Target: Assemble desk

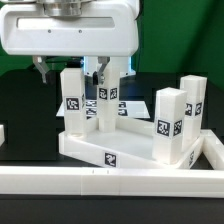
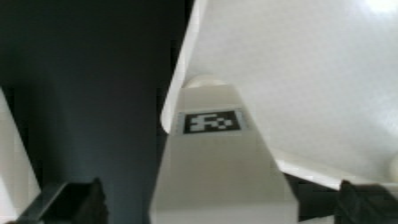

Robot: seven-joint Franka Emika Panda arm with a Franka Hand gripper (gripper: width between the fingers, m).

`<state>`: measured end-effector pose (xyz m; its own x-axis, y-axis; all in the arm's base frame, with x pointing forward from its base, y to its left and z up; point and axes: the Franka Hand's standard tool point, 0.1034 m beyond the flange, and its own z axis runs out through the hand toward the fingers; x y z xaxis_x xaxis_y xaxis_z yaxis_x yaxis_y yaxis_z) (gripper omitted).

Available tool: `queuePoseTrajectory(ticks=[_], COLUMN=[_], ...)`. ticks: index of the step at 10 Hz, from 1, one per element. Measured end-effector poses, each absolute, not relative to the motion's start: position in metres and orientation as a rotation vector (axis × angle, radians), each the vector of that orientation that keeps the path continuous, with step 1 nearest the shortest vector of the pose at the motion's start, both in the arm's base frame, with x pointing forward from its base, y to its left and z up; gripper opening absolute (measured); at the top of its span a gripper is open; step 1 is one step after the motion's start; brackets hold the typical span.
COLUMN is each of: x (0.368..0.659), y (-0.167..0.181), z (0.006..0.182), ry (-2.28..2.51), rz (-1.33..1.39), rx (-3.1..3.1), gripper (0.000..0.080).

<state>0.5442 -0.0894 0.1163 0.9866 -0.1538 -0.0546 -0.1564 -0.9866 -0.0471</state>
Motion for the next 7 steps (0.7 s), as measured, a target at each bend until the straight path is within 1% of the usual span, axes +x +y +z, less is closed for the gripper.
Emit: queuePoseTrajectory(ticks=[1, 3, 4, 5, 7], x=[0.5439, 0.5439, 0.5439, 0.5439, 0.5439], y=[-0.0900, -0.0904, -0.0903, -0.0903, -0.0902], z=[0.1161, 0.1161, 0.1161, 0.1161, 0.1161], ry=[0.153, 0.119, 0.132, 0.155, 0.211], rz=[0.077, 0.075, 0.076, 0.076, 0.078], rx=[-3.084, -3.085, -3.084, -3.083, -3.081], gripper=[0.0649, 0.0390, 0.0390, 0.0289, 0.0289])
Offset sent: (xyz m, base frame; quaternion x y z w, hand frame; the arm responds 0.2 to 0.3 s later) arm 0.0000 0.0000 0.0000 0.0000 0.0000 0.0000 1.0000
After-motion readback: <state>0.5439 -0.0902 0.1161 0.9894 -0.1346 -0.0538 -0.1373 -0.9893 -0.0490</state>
